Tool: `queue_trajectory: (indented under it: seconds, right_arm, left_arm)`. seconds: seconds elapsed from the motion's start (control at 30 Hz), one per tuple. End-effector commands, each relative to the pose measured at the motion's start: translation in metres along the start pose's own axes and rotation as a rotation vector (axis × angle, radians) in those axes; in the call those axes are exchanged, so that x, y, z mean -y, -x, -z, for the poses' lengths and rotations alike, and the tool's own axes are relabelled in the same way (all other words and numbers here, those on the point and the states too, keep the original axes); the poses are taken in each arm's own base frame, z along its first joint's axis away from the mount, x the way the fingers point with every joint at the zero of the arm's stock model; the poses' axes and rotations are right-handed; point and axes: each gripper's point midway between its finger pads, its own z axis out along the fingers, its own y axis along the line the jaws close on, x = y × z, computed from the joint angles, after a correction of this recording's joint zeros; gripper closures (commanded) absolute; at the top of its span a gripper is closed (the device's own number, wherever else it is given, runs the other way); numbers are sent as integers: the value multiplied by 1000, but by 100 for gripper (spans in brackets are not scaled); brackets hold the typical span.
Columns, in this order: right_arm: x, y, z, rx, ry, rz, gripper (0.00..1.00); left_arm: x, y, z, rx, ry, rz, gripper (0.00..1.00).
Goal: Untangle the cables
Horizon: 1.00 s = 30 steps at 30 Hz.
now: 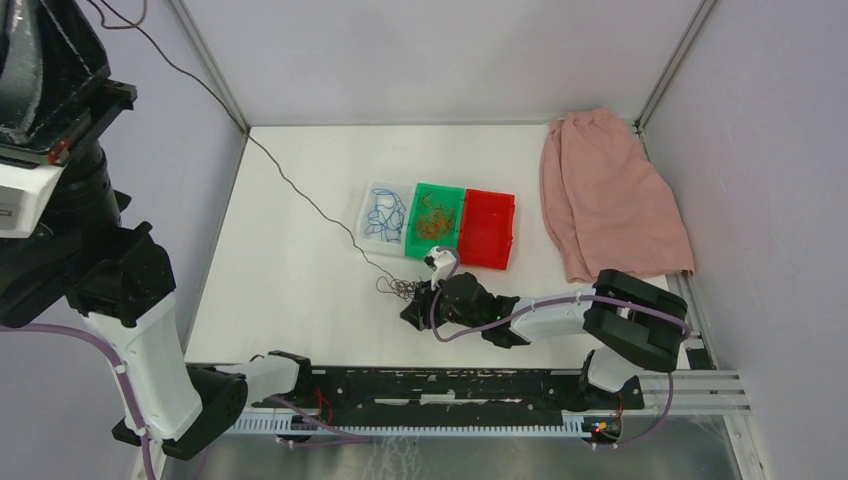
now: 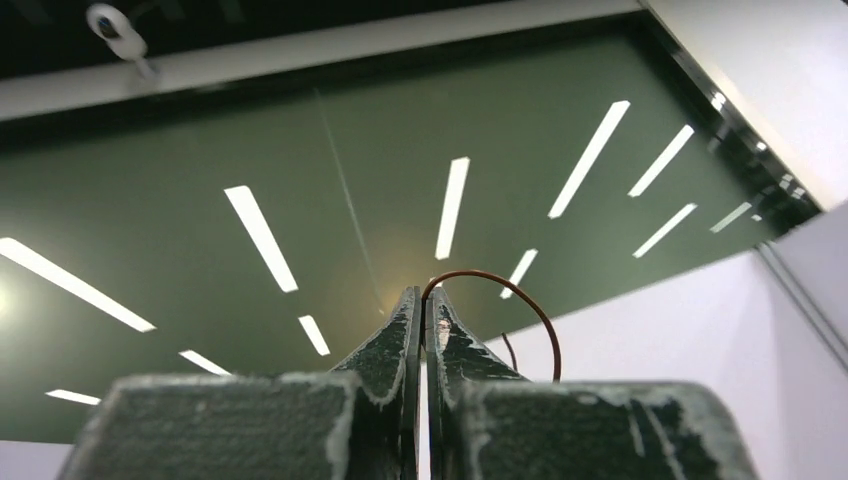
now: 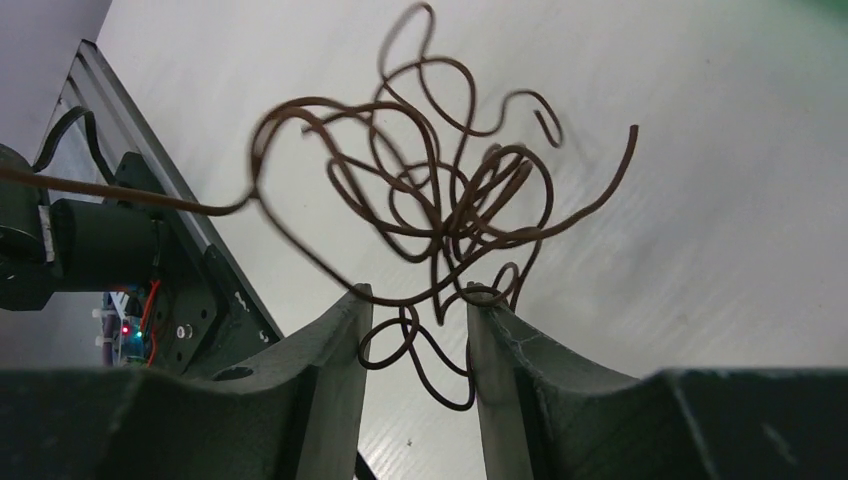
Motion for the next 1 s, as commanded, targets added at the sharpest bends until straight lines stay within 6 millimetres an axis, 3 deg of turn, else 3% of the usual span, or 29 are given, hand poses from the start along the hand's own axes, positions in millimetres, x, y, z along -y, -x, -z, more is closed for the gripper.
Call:
queue_trajectory:
  seconds: [0.0,0.23,0.4,0.53,0.67,0.8,0.97]
  right_arm:
    - [8,5,0,54,-31,-52,55]
    - [4,18,14,86,-31,-35,53]
    - [-2,37,39,112,-35,4,50]
    - [-26,53,55,120,52,45,43]
    - [-68,92,82,163,165,119,36]
    - [-117,152,118,255,265,218,27]
    - [-147,201,140,341,288,288,21]
  left_arm:
    - [-36,33,-8,112,152,-124,97]
    - [-22,26,-7,95,77,-135,97]
    - [-28,27,-6,102,108,-175,97]
    - [-4,6,-1,37,-4,-132,97]
    - [29,-24,11,-59,-147,-46,97]
    - [63,-51,33,-156,-287,48,97]
    - [99,-79,62,-255,-399,205,97]
